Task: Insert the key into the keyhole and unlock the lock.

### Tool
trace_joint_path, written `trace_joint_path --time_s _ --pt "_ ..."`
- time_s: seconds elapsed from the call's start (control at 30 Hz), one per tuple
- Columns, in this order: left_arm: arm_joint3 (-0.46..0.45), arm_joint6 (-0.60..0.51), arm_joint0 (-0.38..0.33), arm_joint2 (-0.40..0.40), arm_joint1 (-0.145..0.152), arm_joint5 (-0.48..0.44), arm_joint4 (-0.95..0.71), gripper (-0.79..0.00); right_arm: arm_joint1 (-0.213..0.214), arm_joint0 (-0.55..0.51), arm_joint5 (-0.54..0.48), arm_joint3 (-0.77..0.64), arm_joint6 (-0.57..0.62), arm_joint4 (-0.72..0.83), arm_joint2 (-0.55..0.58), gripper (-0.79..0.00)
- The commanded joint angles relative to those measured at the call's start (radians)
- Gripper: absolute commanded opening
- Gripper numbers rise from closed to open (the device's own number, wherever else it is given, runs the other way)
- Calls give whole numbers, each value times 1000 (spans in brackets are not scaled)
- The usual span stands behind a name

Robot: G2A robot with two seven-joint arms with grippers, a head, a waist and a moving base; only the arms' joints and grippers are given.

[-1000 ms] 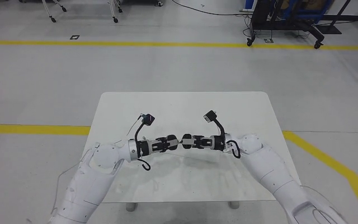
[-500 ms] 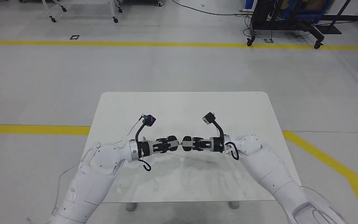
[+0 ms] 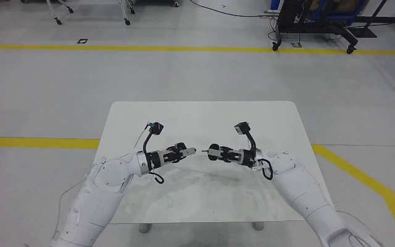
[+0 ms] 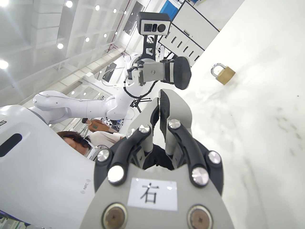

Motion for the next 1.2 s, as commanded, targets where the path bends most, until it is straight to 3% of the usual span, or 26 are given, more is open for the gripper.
trace_joint_path --time_s 0.0,0.13,0.27,0.43,0.53,0.73,0.77,0.9,0.93,1.17 --pt "0 0 0 0 0 0 0 0 0 1 1 0 1 0 -1 -785" --pt "-18 26 0 -6 3 -3 62 0 0 1 1 0 1 0 -1 -785" --pt "-154 123 90 -71 24 35 320 0 0 1 1 0 1 0 -1 -785" --pt "-341 123 257 -201 62 152 784 0 0 1 1 0 1 0 -1 -785" --pt "-358 106 298 -166 65 263 1018 0 0 1 1 0 1 0 -1 -785" --pt "-207 40 160 -37 44 297 1066 -43 0 1 1 0 1 0 -1 -785" --pt "-183 28 133 -10 39 313 1087 -111 0 1 1 0 1 0 -1 -785" --pt "-118 3 59 62 20 344 1089 -256 0 1 1 0 1 0 -1 -785" --pt "-104 1 46 71 17 349 1089 -348 0 1 1 0 1 0 -1 -785" --pt "-45 5 1 107 2 373 1088 -486 0 1 1 0 1 0 -1 -785"
